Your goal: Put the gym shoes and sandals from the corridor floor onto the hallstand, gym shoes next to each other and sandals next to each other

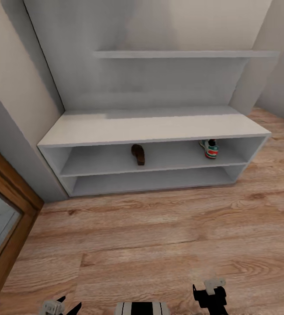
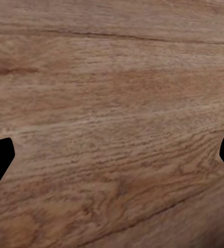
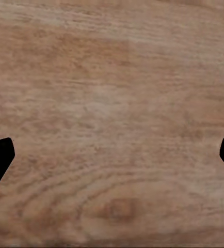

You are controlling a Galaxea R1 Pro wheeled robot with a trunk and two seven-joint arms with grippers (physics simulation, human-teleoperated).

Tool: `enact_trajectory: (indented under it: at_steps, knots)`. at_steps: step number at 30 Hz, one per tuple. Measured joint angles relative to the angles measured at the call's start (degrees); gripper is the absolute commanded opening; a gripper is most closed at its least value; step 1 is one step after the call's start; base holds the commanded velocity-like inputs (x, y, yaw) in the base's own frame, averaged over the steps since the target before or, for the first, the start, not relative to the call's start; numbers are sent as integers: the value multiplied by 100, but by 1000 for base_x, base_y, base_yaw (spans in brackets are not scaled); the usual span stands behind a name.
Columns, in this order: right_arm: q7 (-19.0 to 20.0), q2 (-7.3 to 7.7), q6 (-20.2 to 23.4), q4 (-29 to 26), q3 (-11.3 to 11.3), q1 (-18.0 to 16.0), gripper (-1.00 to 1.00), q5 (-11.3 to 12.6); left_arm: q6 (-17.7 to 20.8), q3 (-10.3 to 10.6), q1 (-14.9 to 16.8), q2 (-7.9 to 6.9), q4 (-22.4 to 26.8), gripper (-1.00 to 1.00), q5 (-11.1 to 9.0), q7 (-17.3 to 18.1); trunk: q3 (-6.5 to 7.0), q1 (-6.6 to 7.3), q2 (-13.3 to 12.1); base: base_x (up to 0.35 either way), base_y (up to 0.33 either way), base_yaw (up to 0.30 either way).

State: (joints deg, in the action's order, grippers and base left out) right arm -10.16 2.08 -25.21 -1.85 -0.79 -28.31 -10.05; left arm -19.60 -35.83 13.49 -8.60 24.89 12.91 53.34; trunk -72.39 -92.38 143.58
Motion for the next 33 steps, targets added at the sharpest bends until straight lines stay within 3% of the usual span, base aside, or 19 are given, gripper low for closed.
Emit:
enact_trajectory:
  at_steps: [9, 10, 17, 25, 33]
  knots:
    - [-8, 6, -7, -6, 153, 5, 100, 8, 0, -3, 0, 3, -3, 100, -4, -166, 22, 0, 0, 0, 0, -290]
    - [-19, 14, -5, -7, 350, 5, 100, 6, 1, -6, 0, 3, -3, 100, -5, -315, 25, 0, 0, 0, 0, -291]
    - [-29, 24, -2, 0, 571, 6, 100, 3, -7, 1, 0, 36, -2, 100, -7, -888, 43, 0, 0, 0, 0, -291]
    - [-23, 22, -1, 5, 615, 31, 100, -1, -178, 26, 0, 66, -8, 100, 22, -1395, 63, 0, 0, 0, 0, -291]
    - [-21, 22, -2, -5, 627, 78, 100, 2, -269, 40, 0, 73, -13, 100, 37, -1516, 83, 0, 0, 0, 0, -291]
